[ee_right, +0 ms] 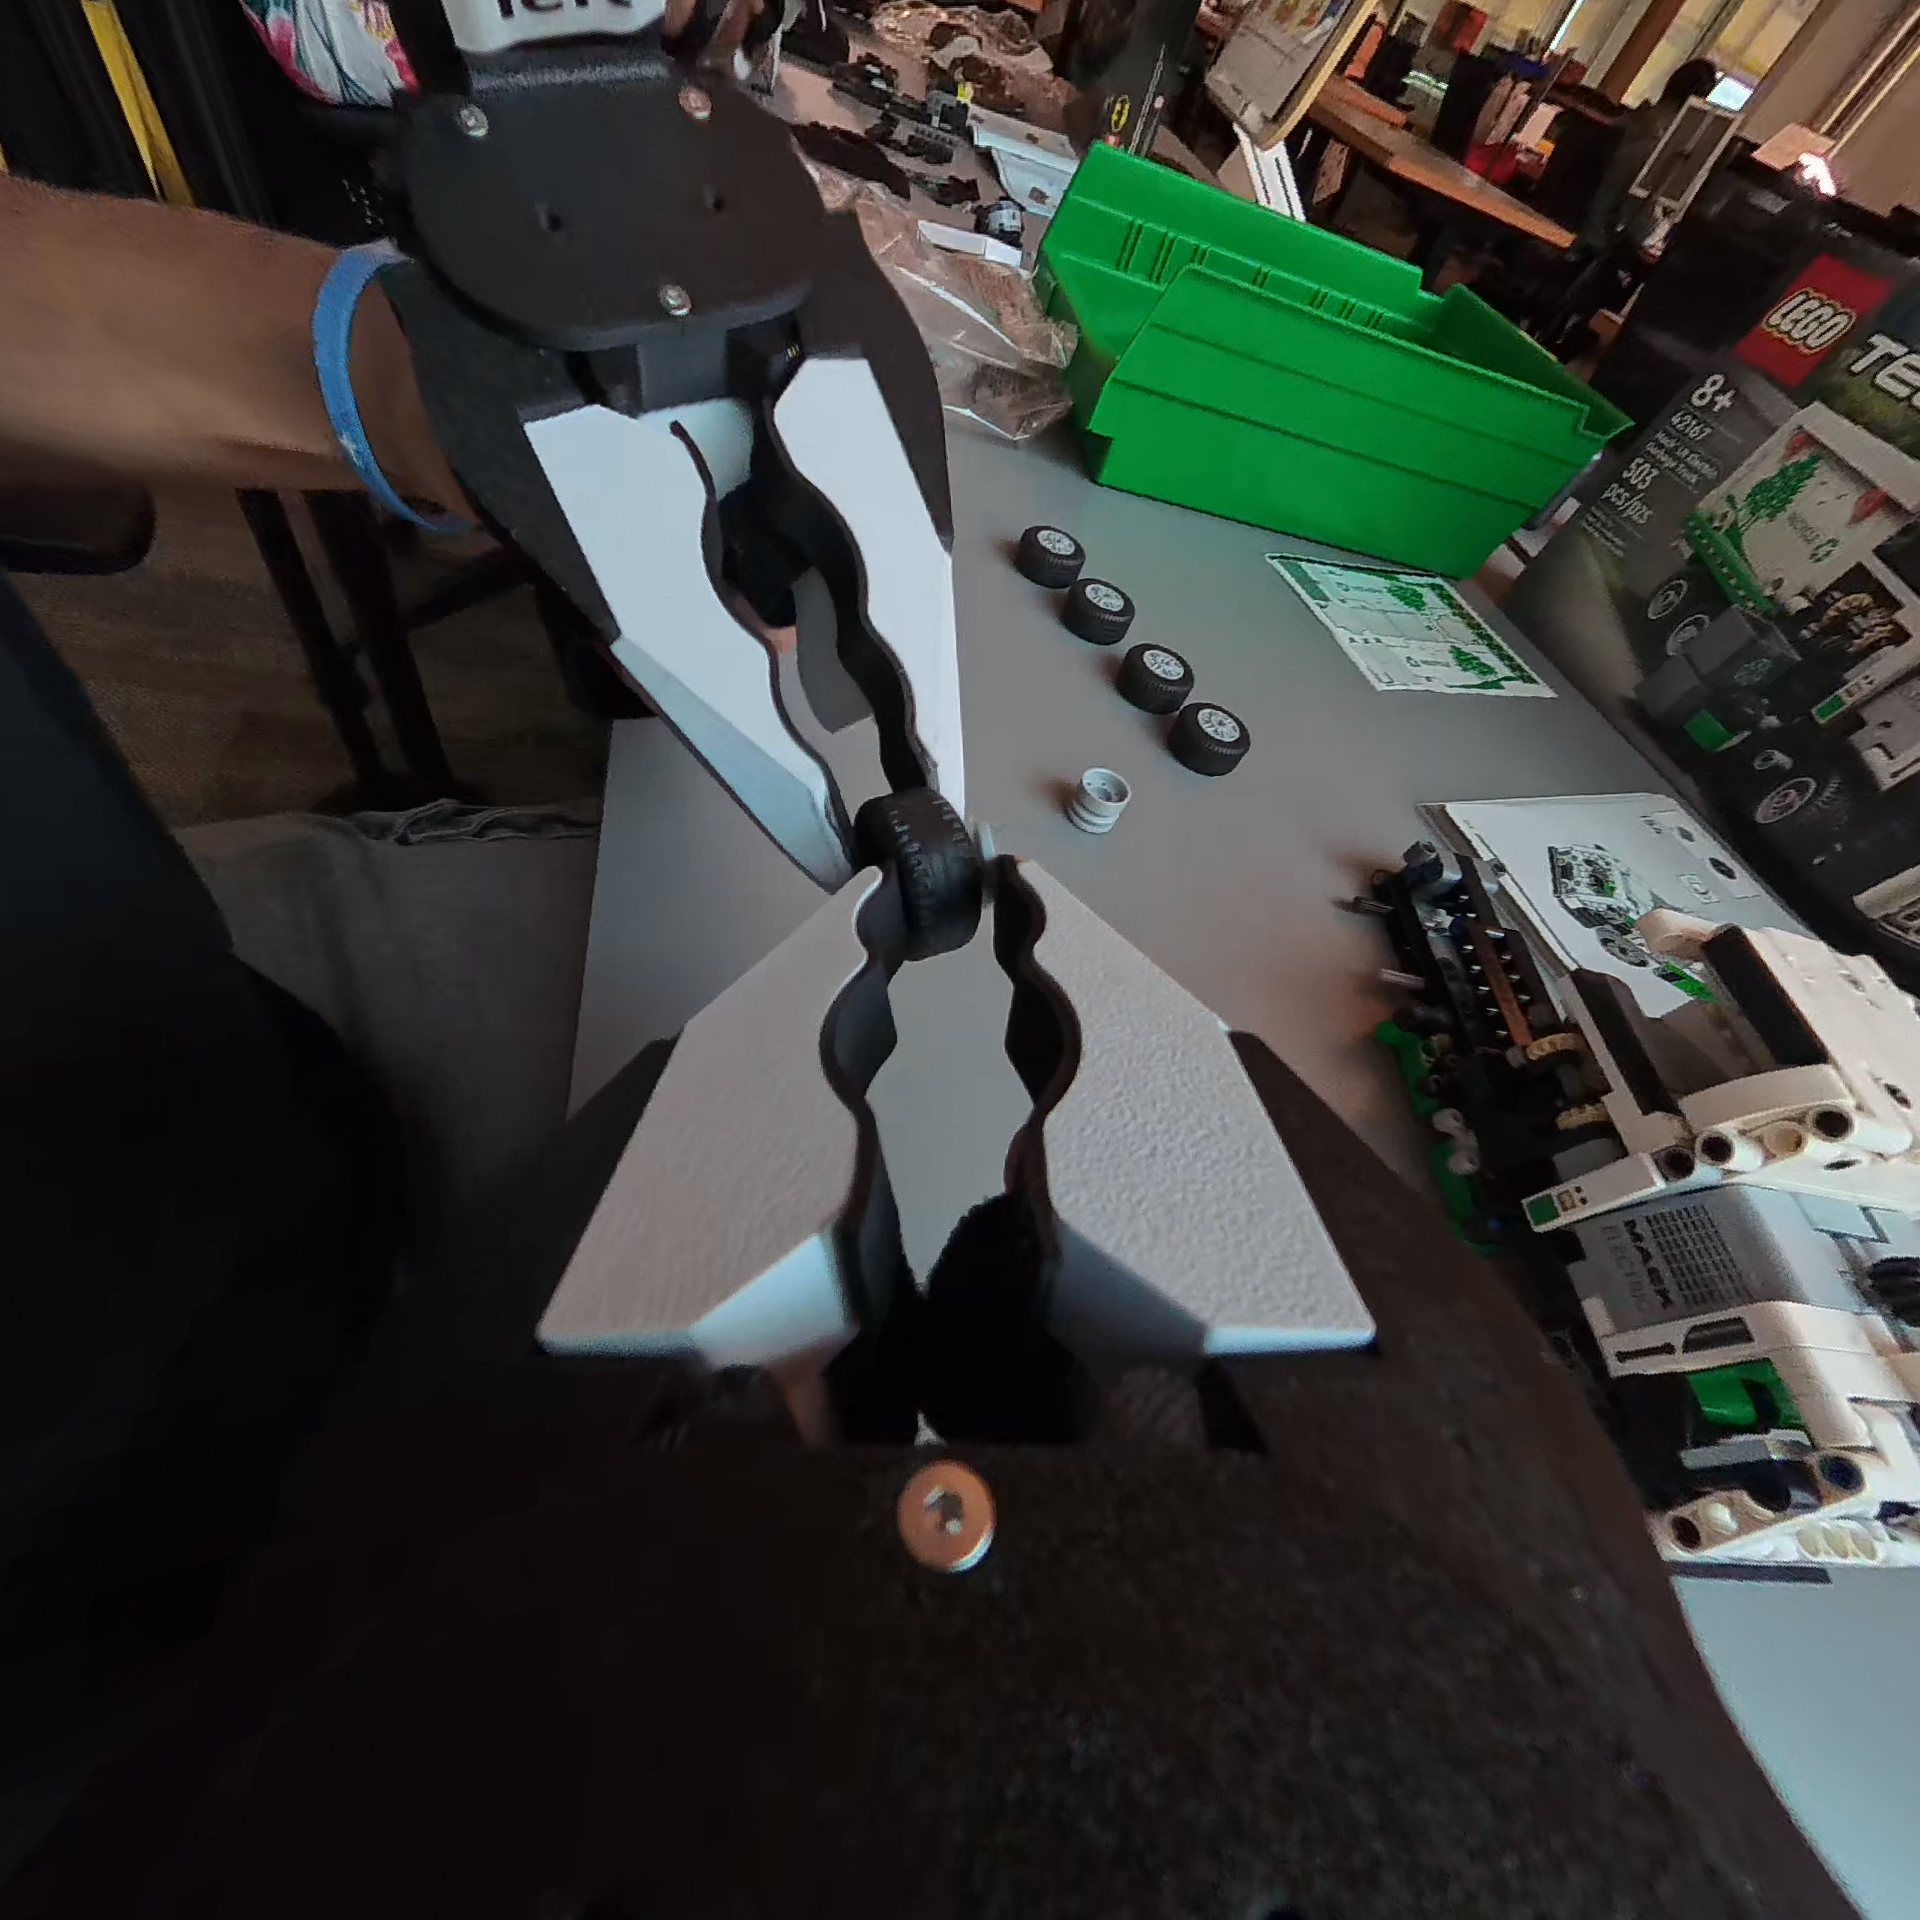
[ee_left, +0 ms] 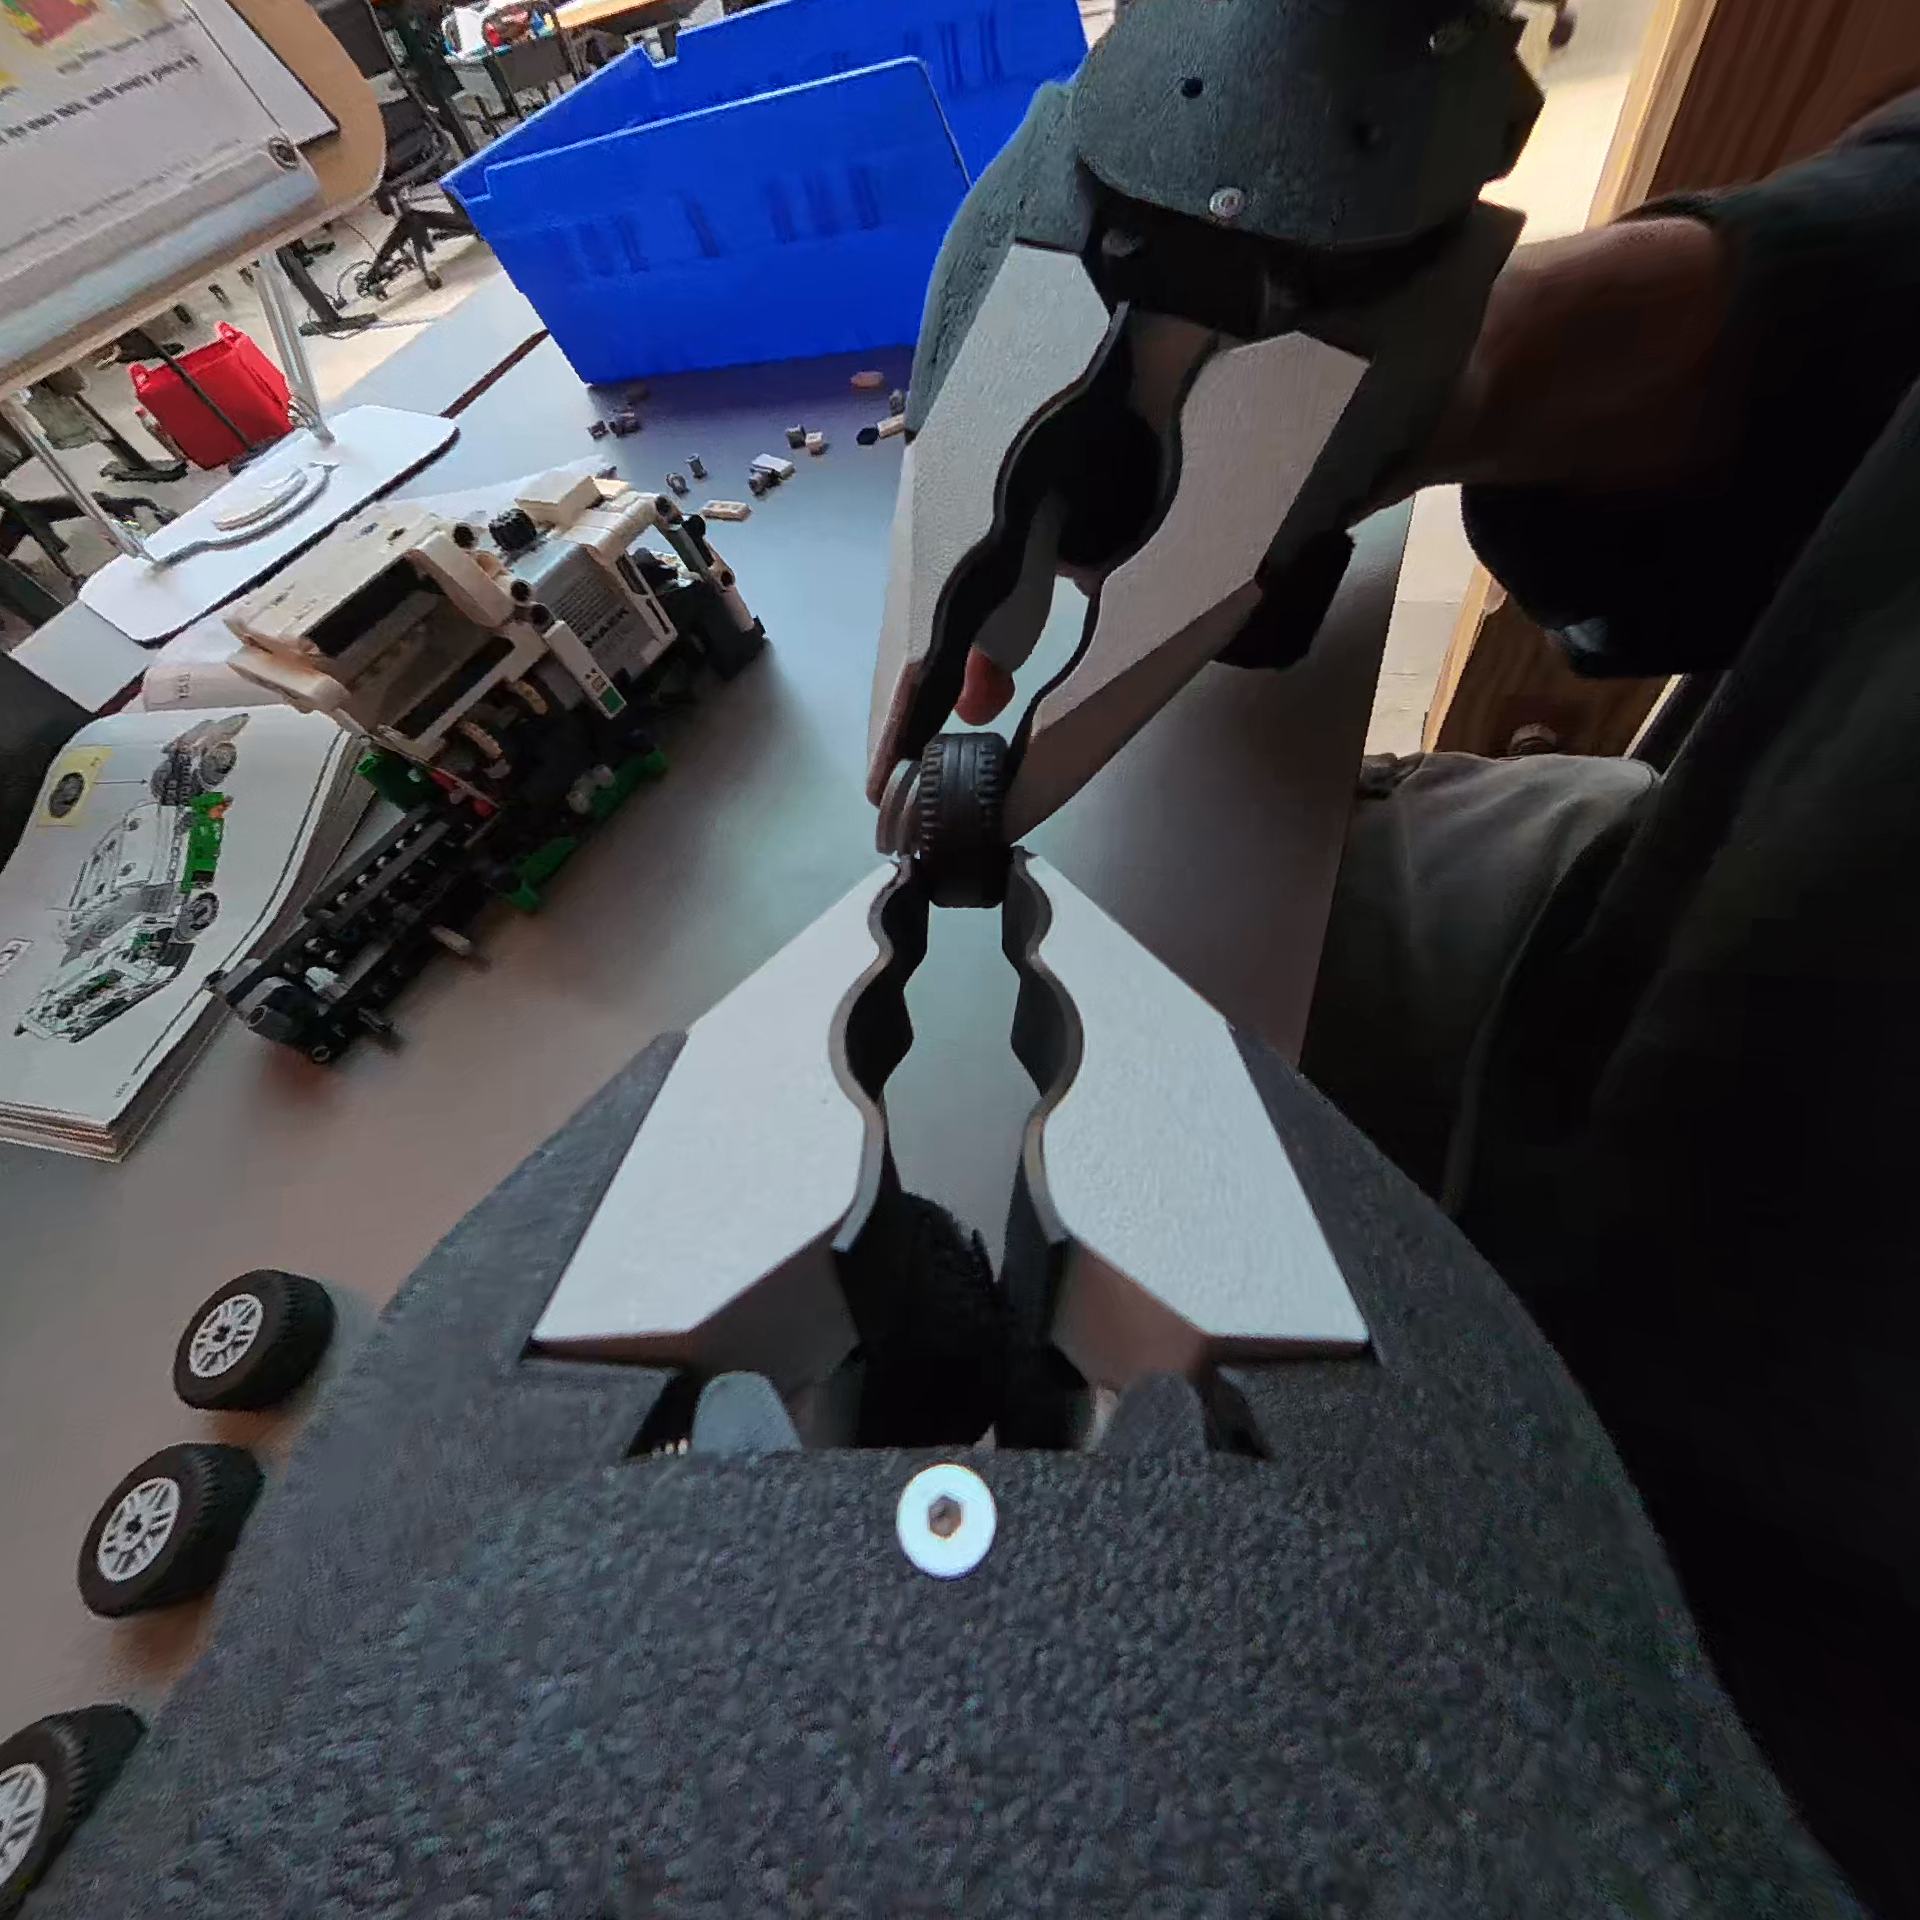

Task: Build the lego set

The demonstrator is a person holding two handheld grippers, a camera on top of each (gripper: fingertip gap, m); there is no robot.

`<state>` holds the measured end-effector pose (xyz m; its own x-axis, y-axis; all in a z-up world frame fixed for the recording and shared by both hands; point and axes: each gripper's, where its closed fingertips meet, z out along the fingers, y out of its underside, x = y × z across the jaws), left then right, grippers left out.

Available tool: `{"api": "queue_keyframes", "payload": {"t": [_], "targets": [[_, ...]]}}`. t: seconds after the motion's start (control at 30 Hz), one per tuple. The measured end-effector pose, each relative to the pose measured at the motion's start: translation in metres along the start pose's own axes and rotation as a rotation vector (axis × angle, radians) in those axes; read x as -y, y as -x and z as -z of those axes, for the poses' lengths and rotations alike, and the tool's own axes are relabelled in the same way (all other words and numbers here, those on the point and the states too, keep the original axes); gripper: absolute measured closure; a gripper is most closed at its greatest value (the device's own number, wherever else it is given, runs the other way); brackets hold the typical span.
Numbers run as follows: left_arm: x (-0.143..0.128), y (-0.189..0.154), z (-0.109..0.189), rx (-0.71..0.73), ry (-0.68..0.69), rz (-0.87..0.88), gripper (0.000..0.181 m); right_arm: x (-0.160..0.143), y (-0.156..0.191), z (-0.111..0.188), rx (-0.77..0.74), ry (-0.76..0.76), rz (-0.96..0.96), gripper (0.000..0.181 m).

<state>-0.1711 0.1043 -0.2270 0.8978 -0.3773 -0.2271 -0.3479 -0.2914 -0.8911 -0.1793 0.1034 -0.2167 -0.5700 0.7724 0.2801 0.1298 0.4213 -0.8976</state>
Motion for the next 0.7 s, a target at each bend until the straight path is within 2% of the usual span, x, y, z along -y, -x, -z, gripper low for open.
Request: {"api": "queue_keyframes", "payload": {"t": [0.33,0.4,0.43,0.53,0.6,0.7], "targets": [[-0.018,-0.003,-0.004,0.0,0.202,-0.17,0.168,-0.015,0.007,-0.006,0.023,0.103,0.071,0.165],[-0.014,-0.002,-0.004,0.013,0.207,-0.155,0.167,-0.012,0.004,-0.004,0.032,0.09,0.096,0.165],[-0.009,0.001,-0.003,0.023,0.189,-0.089,0.167,-0.008,-0.001,-0.003,0.004,0.072,0.116,0.165],[0.009,0.008,0.003,-0.035,0.046,0.275,0.164,0.009,-0.014,0.001,-0.104,-0.006,0.159,0.165],[0.021,0.001,0.01,-0.185,-0.076,0.539,0.142,0.016,-0.022,0.006,-0.156,-0.049,0.175,0.165],[0.029,0.005,0.017,-0.258,-0.214,0.776,0.135,0.026,-0.023,0.011,-0.168,-0.118,0.15,0.165]]}}
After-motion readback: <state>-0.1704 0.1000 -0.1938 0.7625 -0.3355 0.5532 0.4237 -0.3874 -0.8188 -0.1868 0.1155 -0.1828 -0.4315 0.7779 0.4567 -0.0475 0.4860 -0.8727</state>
